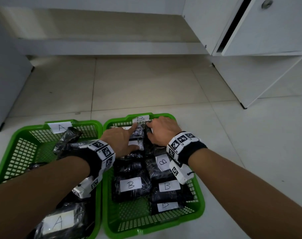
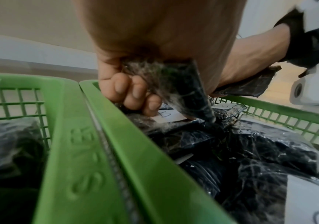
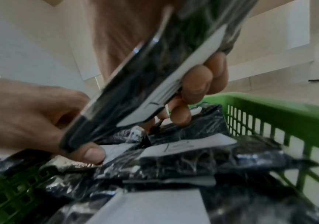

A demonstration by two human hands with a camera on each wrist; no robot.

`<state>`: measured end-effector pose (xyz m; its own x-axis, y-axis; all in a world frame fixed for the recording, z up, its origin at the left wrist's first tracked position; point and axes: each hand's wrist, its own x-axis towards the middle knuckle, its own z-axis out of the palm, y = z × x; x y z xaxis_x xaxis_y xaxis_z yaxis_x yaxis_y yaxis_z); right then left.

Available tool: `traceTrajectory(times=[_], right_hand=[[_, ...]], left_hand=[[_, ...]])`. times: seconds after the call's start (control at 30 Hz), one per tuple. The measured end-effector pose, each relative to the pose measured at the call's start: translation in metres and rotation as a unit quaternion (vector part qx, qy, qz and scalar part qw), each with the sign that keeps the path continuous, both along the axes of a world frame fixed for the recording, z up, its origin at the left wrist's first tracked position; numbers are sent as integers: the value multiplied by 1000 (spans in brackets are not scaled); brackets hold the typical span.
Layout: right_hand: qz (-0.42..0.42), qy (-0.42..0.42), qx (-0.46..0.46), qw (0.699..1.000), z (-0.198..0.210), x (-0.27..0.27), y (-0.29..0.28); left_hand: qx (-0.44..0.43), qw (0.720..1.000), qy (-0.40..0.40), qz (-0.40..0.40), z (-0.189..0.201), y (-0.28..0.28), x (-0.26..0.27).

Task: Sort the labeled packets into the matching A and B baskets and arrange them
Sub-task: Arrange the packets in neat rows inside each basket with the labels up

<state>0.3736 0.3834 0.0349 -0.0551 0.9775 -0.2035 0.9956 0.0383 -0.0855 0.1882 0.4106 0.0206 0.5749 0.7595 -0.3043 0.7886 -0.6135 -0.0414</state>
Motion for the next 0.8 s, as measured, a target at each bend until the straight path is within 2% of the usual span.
traceTrajectory(times=[0.33, 0.53, 0.63, 0.8], right_hand=[[29, -10, -1, 1000, 5, -14, -10], [-13, 39, 70, 997, -1, -5, -27], [0, 48, 100, 994, 0, -3, -35], [17, 10, 87, 996, -5, -10, -35]], left_hand=[[-11, 1000, -4, -2, 0, 0, 2], [2, 999, -31, 4, 11, -2, 3], [2, 999, -39, 9, 18, -4, 5], [6, 999, -42, 8, 22, -7, 9]])
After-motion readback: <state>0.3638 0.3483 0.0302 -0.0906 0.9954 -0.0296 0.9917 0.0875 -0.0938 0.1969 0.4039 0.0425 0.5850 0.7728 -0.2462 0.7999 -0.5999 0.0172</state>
